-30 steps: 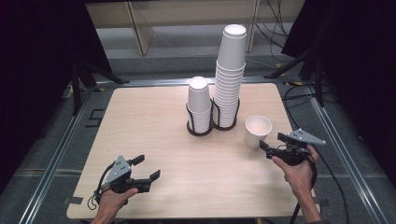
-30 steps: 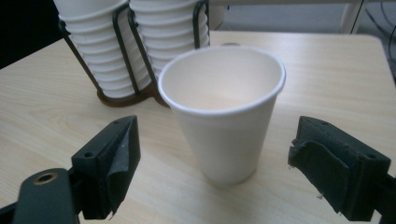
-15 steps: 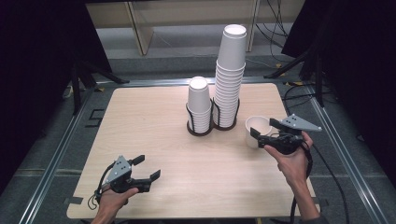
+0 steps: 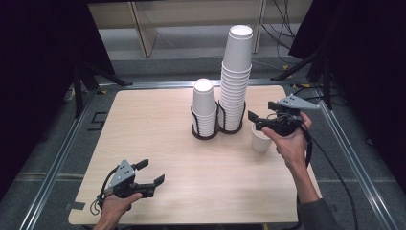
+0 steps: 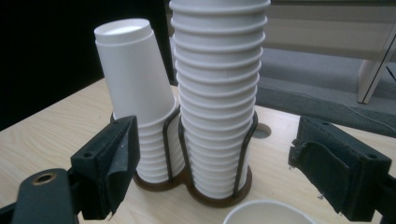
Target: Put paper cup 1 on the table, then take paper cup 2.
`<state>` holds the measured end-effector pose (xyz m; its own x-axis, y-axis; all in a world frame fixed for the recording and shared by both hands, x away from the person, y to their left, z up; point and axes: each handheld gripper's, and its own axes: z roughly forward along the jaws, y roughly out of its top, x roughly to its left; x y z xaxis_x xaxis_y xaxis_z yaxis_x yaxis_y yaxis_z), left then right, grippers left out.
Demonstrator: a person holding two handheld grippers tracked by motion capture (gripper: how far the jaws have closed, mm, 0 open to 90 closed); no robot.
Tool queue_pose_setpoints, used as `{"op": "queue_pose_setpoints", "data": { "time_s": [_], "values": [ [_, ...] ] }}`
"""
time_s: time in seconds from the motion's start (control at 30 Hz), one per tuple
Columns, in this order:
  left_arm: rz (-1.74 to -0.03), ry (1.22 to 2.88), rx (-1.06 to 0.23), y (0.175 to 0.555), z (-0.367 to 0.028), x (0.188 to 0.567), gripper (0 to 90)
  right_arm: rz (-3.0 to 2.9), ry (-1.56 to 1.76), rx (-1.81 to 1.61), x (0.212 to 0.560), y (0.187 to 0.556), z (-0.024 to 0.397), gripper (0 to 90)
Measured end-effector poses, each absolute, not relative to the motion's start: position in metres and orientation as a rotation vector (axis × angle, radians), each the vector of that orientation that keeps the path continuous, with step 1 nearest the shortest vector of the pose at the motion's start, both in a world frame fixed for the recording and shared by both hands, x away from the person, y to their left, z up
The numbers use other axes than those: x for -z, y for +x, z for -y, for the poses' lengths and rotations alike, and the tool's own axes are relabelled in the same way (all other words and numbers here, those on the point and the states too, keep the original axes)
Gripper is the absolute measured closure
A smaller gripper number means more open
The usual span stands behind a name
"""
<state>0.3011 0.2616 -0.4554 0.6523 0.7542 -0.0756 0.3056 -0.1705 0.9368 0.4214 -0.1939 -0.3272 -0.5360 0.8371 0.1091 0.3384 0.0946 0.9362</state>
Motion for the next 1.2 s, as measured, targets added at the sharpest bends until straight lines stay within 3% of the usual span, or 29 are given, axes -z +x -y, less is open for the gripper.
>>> {"op": "queue_pose_setpoints", "data": {
  "time_s": [1.2],
  "values": [
    [-0.855, 1.733, -0.490, 0.302, -0.261, 0.457, 14.7, -1.893, 1.070, -1.466, 0.251, 0.483, 0.173, 15.3]
  ]
}}
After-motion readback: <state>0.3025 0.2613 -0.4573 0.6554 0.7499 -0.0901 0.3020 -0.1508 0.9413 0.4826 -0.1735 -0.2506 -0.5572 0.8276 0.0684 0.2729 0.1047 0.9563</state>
